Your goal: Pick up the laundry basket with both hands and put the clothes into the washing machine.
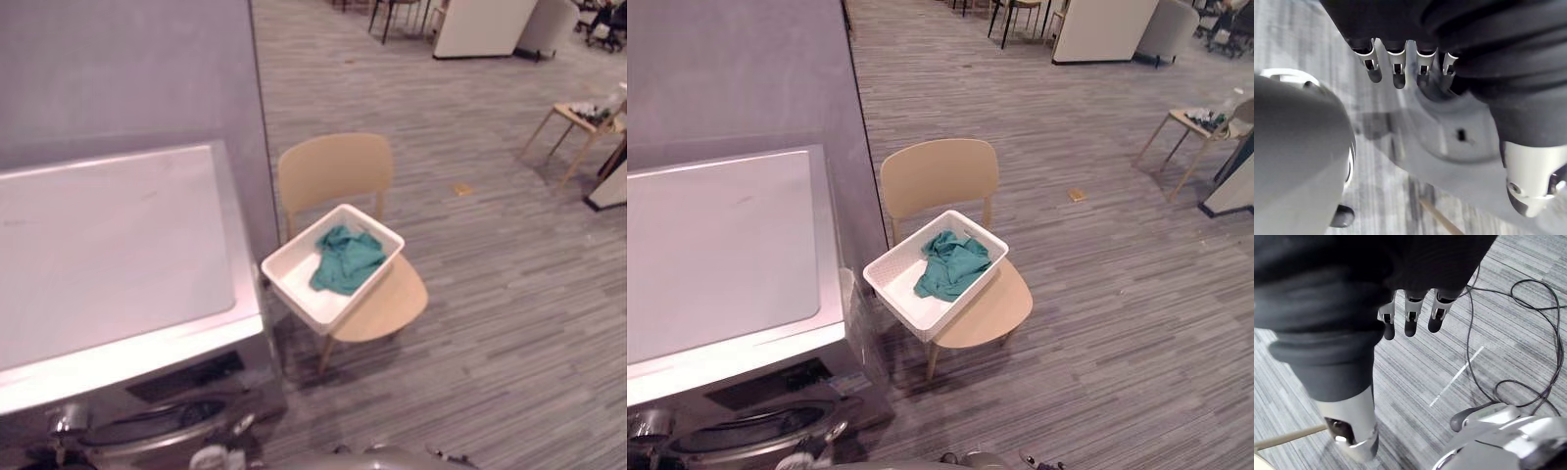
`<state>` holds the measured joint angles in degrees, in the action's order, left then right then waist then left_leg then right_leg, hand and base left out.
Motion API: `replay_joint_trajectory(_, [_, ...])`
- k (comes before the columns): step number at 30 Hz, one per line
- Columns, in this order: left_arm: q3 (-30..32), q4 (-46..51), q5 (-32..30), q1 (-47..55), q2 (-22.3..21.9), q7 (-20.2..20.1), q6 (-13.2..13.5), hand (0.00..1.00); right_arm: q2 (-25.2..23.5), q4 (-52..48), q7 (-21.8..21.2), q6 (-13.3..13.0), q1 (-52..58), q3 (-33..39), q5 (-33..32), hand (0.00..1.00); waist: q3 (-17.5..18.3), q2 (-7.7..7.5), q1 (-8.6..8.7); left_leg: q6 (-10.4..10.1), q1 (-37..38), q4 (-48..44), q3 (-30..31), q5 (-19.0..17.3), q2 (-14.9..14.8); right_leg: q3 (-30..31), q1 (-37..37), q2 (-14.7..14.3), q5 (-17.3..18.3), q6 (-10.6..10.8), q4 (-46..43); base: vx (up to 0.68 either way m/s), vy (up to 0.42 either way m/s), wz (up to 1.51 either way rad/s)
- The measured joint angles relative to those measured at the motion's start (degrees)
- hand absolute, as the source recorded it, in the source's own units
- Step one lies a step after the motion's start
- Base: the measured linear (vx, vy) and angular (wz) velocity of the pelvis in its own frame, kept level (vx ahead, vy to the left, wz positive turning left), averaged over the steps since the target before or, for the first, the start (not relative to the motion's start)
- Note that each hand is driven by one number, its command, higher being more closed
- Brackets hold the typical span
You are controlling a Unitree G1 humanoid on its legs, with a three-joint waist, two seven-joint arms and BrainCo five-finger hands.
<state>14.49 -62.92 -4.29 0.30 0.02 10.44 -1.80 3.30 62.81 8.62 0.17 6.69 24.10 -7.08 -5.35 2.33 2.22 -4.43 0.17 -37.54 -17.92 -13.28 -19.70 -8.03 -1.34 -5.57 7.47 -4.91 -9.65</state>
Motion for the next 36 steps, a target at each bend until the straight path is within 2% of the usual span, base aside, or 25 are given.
replay_joint_trajectory(2, [-2.5, 0.8, 0.7, -0.3, -1.3, 0.2, -0.6, 0.0, 0.9, 0.0, 0.0, 0.0, -0.6, -0.4, 0.4, 0.0, -0.4, 1.16, 0.14, -1.4, -2.5, -0.1, 5.9, -2.5, 6.2, 1.5, -1.1, 1.1, 0.0, 0.0, 0.3, 0.15, 0.059, -0.48])
replay_joint_trajectory(3, [-3.0, 0.6, 1.4, 0.1, -0.5, 0.7, -0.9, 0.0, 1.0, 0.0, 0.0, 0.0, -0.7, -0.4, 0.7, 0.0, -0.4, 1.13, 0.05, -1.7, -4.2, 3.3, 8.5, -3.4, 10.7, 2.4, -1.6, 2.0, 0.0, 0.0, 0.5, 0.14, 0.091, -0.39])
replay_joint_trajectory(5, [-3.5, 1.9, 1.7, 1.6, 0.0, 0.7, 0.1, 0.0, 0.2, -0.6, 0.0, 0.1, -0.7, 0.1, 1.0, 0.0, -0.9, 1.25, -0.87, -1.3, -5.6, 11.7, 11.1, -3.2, 15.5, 4.0, -2.5, 2.7, 0.1, 0.2, 0.5, 0.13, 0.11, -0.36])
replay_joint_trajectory(6, [-2.9, 2.0, 2.4, 1.4, -0.3, 0.6, -0.1, 0.0, 0.1, -1.2, 0.0, 0.1, -0.5, 0.2, 1.0, 0.0, -0.9, 1.39, -1.34, -1.3, -6.3, 13.4, 12.5, -3.1, 16.4, 4.4, -2.7, 2.7, 0.3, 0.4, 0.4, 0.1, 0.133, -0.28])
replay_joint_trajectory(8, [-0.1, 1.8, 4.8, 1.5, -0.8, -0.6, -0.9, 0.0, 0.4, -1.4, 0.0, 0.0, -0.5, 0.4, 1.4, 0.0, -1.3, 1.29, -2.28, 2.4, -6.4, 17.2, 16.5, 1.7, 19.4, 6.8, -2.0, 2.9, 2.0, 2.6, -1.0, 0.06, 0.152, -0.13])
replay_joint_trajectory(11, [4.1, 3.1, 5.6, 1.2, -1.0, -1.4, -1.1, 0.0, 0.0, -3.6, -0.1, 0.1, -1.7, -2.4, 3.1, 0.0, -3.0, -0.03, -3.16, 3.6, -4.5, 18.8, 12.0, 1.6, 19.8, 9.5, -0.7, 4.4, 5.4, 4.1, -6.4, 0.0, 0.109, -0.2])
replay_joint_trajectory(13, [6.0, 4.0, 5.9, 1.6, -1.6, -2.5, -2.6, 0.0, -0.4, -5.5, -0.1, 0.1, -1.8, -5.2, 3.2, 0.0, -2.8, -0.55, -3.3, 4.1, -3.9, 19.1, 10.2, 1.2, 20.1, 10.7, 1.2, 5.1, 7.4, 4.8, -9.7, -0.05, 0.045, -0.3])
replay_joint_trajectory(15, [6.4, 4.0, 5.9, 1.6, -0.5, -3.0, -3.3, 0.0, -1.7, -6.4, -0.6, 0.1, -2.4, -7.3, 3.3, 0.0, -3.2, -2.57, -3.01, 4.6, -2.6, 20.4, 8.7, 1.2, 22.2, 11.2, 3.1, 7.1, 11.0, 7.3, -13.1, 0.02, 0.006, -0.21])
replay_joint_trajectory(16, [6.4, 4.1, 5.9, 1.6, -0.7, -2.8, -3.7, 0.0, -2.5, -7.3, -1.5, 0.0, -1.8, -7.3, 3.4, 0.0, -2.9, -2.43, -3.18, 6.2, -1.4, 19.4, 10.2, -0.6, 22.4, 10.8, 5.7, 7.5, 12.6, 12.2, -19.4, 0.13, -0.071, -0.24])
replay_joint_trajectory(17, [7.6, 5.6, 6.2, 2.3, -1.6, -2.6, -3.8, 0.0, -2.4, -8.4, -1.6, -0.1, -2.2, -7.1, 3.8, 0.0, -3.1, -2.54, -3.62, 6.7, -0.7, 20.1, 8.8, -0.3, 22.4, 11.3, 12.7, 8.3, 11.5, 14.6, -34.8, 0.1, -0.121, -0.18])
replay_joint_trajectory(18, [7.6, 5.9, 6.2, 2.6, -1.4, -2.6, -3.7, 0.0, -2.4, -9.4, -1.7, 0.1, -2.4, -7.0, 3.5, 0.0, -3.5, -3.07, -3.53, 6.7, -0.4, 19.6, 8.7, -0.3, 22.2, 10.8, 15.4, 8.5, 9.8, 14.4, -41.8, 0.04, -0.171, 0.01])
replay_joint_trajectory(19, [7.6, 6.0, 6.3, 2.7, -1.2, -1.8, -3.7, 0.0, -2.2, -10.3, -1.7, 0.1, -2.4, -7.1, 3.6, 0.0, -3.5, -2.57, -3.03, 6.9, 1.0, 18.8, 8.7, -0.2, 21.0, 9.4, 18.8, 8.9, 7.2, 11.9, -50.9, 0.01, -0.214, 0.26])
replay_joint_trajectory(20, [7.6, 5.9, 6.4, 2.4, -1.2, -0.7, -4.0, 0.0, -1.7, -10.3, -1.6, 0.1, -1.9, -7.0, 3.6, 0.0, -3.9, -1.94, -3.13, 6.3, 2.1, 18.5, 8.9, -0.5, 19.6, 8.3, 20.5, 10.3, 6.5, 10.7, -54.9, 0.01, -0.293, 0.32])
replay_joint_trajectory(23, [7.5, 6.1, 6.3, 2.9, -1.2, 0.2, -2.9, 0.0, -1.3, -10.3, -1.5, 0.1, -2.1, -6.3, 3.6, 0.0, -3.5, -1.61, -3.25, 4.5, 3.5, 18.7, 10.5, -0.8, 16.4, 8.3, 21.7, 14.9, 6.4, 10.5, -52.1, 0.04, -0.305, 0.3])
replay_joint_trajectory(24, [7.5, 6.1, 6.3, 3.3, -0.9, 0.6, -1.9, 0.0, -1.2, -10.4, -1.3, 0.3, -1.4, -5.6, 3.6, 0.0, -3.2, -1.5, -3.3, 2.0, 3.5, 19.0, 12.7, -1.1, 14.9, 11.6, 20.6, 17.2, 6.4, 10.5, -44.2, 0.1, -0.413, 0.37])
replay_joint_trajectory(25, [7.4, 6.1, 6.3, 3.4, -0.9, 0.8, -1.6, 0.0, -1.2, -10.4, -1.3, 0.3, -1.1, -5.3, 3.5, 0.0, -3.1, -1.57, -3.28, 1.2, 3.4, 19.1, 13.8, -1.2, 14.6, 14.3, 19.9, 17.4, 6.4, 10.6, -40.5, 0.14, -0.555, 0.49])
replay_joint_trajectory(27, [5.6, 6.1, 6.3, 4.0, -0.7, 0.9, -1.3, 0.0, -1.3, -10.3, -1.2, 0.7, 1.9, -4.5, 3.1, 0.0, -0.9, -3.1, -2.91, -3.2, 2.0, 19.0, 19.5, -1.1, 14.2, 28.3, 15.1, 18.0, 3.7, 10.2, -27.6, 0.16, -0.609, 0.85])
replay_joint_trajectory(28, [4.2, 6.1, 6.2, 4.1, -0.5, 0.7, -1.1, 0.0, -1.6, -10.0, -1.2, 1.3, 3.8, -4.4, 3.0, 0.0, 0.1, -3.68, -2.51, -5.5, 1.5, 19.2, 22.4, -1.5, 13.7, 31.1, 11.7, 17.2, 8.5, 16.7, -24.9, 0.19, -0.668, 1.03])
replay_joint_trajectory(29, [3.3, 6.1, 5.8, 4.2, -0.4, 0.6, -0.8, 0.0, -2.0, -9.8, -1.2, 1.6, 4.8, -4.3, 3.0, 0.0, 0.5, -3.49, -2.29, -6.4, 1.4, 19.9, 24.4, -1.1, 13.4, 30.4, 10.5, 16.9, 11.4, 18.0, -23.3, 0.19, -0.574, 0.96])
replay_joint_trajectory(30, [3.0, 6.1, 5.6, 4.5, -2.2, 0.1, -0.5, 0.0, -0.6, -9.7, -1.1, 1.9, 5.8, -3.6, 2.3, 0.0, 1.5, -0.64, -2.28, -7.2, 1.7, 21.1, 28.3, -0.2, 11.8, 27.4, 10.4, 15.2, 12.6, 17.0, -24.0, 0.18, -0.609, 0.62])
replay_joint_trajectory(31, [3.6, 6.2, 5.4, 4.9, -3.3, -0.3, 0.1, 0.0, 0.1, -9.8, -1.1, 2.5, 6.0, -3.4, 2.0, 0.0, 2.1, 0.27, -2.67, -6.8, 3.8, 23.8, 28.8, 1.5, 11.2, 26.1, 10.5, 13.5, 13.4, 15.6, -25.6, 0.13, -0.456, 0.45])
replay_joint_trajectory(32, [3.8, 6.2, 5.3, 5.3, -3.6, -0.3, 0.2, 0.0, 0.1, -9.7, -1.1, 2.5, 6.0, -3.3, 2.0, 0.0, 2.3, 0.55, -2.78, -6.7, 4.7, 24.8, 27.6, 2.2, 10.3, 25.2, 10.4, 12.4, 14.1, 14.8, -26.4, 0.09, -0.436, 0.36])
replay_joint_trajectory(33, [4.1, 6.6, 5.4, 5.3, -3.8, -0.3, 0.5, 0.0, -0.3, -9.7, -1.2, 2.5, 5.9, -3.2, 2.0, 0.0, 2.4, 0.58, -2.84, -9.0, 4.7, 25.5, 27.0, 3.8, 7.5, 23.2, 10.3, 10.3, 15.6, 13.0, -28.0, 0.04, -0.38, 0.5])
replay_joint_trajectory(34, [5.4, 6.8, 5.8, 5.5, -3.7, -0.4, 0.9, 0.0, -0.5, -9.7, -1.2, 2.5, 5.7, -3.2, 2.0, 0.0, 2.5, 0.2, -2.92, -9.9, 3.9, 25.1, 27.4, 4.8, 5.1, 21.1, 10.4, 8.4, 17.0, 11.4, -29.3, 0.01, -0.41, 0.63])
replay_joint_trajectory(36, [7.0, 6.8, 6.1, 6.2, -3.4, -0.3, 0.9, 0.0, -0.8, -9.7, -1.2, 2.5, 5.5, -3.0, 2.0, 0.0, 3.3, -1.23, -2.86, -8.0, 2.0, 23.9, 27.2, 7.3, 3.4, 18.4, 10.4, 7.3, 17.3, 9.9, -29.7, -0.03, -0.294, 0.56])
